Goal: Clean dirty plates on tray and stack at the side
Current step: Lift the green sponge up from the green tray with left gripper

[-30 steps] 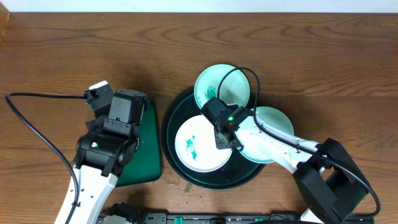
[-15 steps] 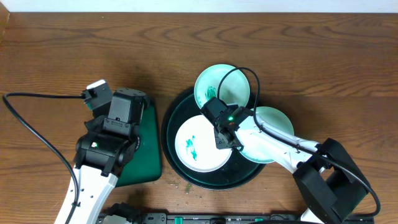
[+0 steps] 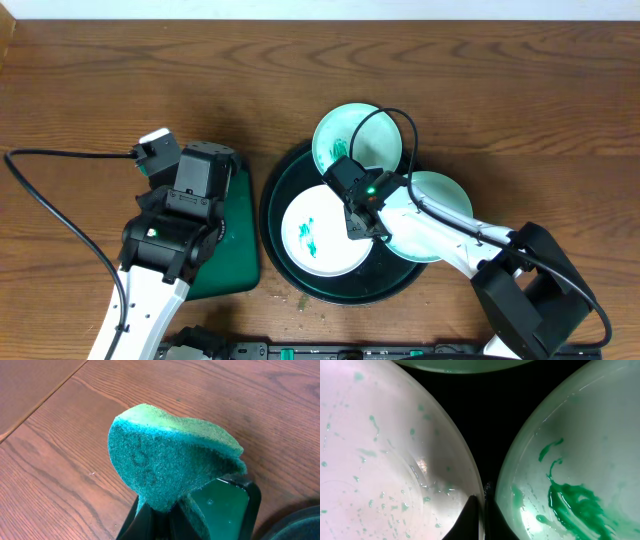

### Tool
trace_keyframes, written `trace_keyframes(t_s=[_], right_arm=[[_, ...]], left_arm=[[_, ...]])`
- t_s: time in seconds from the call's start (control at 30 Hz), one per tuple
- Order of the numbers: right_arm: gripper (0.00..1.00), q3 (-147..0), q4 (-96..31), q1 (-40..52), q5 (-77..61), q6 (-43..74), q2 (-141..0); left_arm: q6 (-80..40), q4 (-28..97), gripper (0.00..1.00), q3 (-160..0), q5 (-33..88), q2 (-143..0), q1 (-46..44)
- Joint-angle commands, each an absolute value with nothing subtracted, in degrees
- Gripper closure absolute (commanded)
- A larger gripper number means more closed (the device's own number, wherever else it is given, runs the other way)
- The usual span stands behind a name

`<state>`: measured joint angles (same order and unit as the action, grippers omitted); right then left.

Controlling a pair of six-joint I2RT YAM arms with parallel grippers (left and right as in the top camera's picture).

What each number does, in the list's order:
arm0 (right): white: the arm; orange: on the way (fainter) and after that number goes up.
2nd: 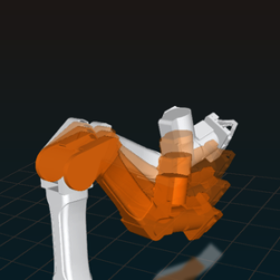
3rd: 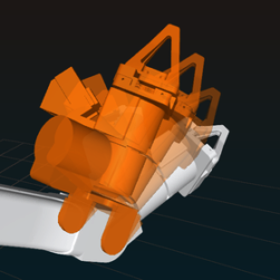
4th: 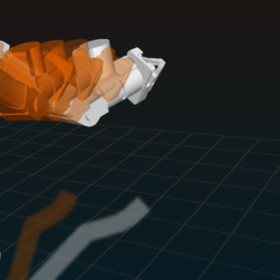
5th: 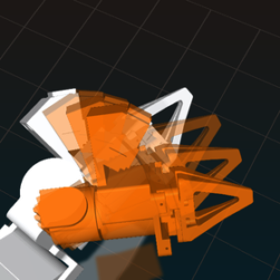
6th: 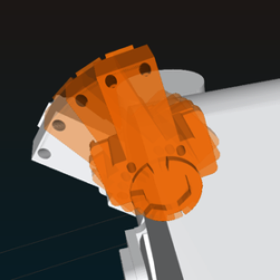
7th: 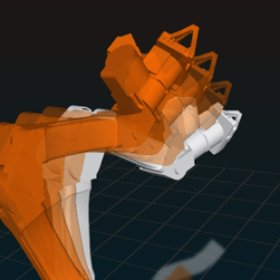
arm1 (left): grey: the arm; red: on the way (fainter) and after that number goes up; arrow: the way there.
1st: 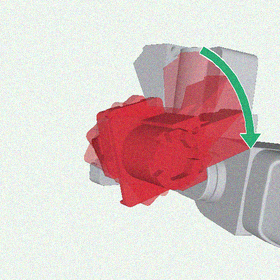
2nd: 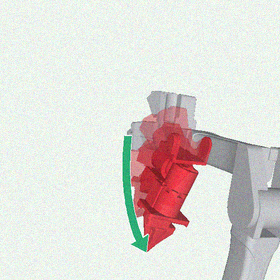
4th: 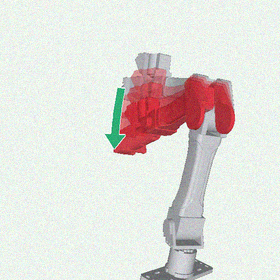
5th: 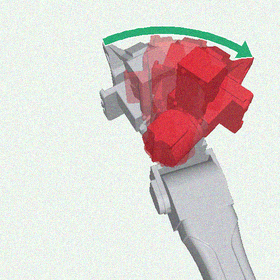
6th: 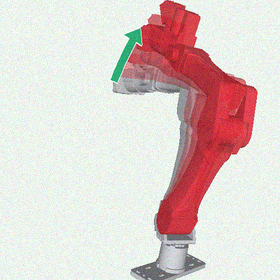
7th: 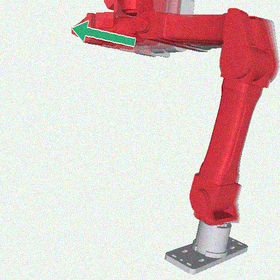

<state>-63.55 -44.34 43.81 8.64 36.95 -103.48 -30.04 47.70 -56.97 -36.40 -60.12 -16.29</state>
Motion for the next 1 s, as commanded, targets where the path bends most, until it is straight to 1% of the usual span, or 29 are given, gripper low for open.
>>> trace_keyframes(t_s=[0.0,0.43,0.6,0.7,0.8,0.97], right_arm=[[0.99,-62.92,-44.4,44.84,9.61,36.14,-102.65],[0.99,-62.92,-44.42,44.84,9.58,36.14,-102.65],[0.99,-62.92,-44.4,44.84,9.58,36.14,-102.65],[0.99,-62.92,-44.56,44.84,9.58,36.14,-102.65],[0.99,-62.92,-44.58,44.84,9.58,36.14,-102.65],[0.99,-62.92,-44.56,44.84,9.58,36.14,-102.65]], left_arm=[[-30.76,47.44,0.93,-57.32,-39.18,-59.83,-16.49],[-30.79,47.46,0.93,-57.3,-39.29,-59.83,-16.49],[-33.87,47.94,0.93,-55.37,-38.06,-60.1,-16.4],[-37.43,50.63,0.93,-54.04,-33.52,-61.47,-15.79],[-41.52,55.13,0.93,-53.74,-26.11,-64.12,-14.68],[-42.3,59.37,0.93,-53.74,-12.71,-68.84,-13.15]])
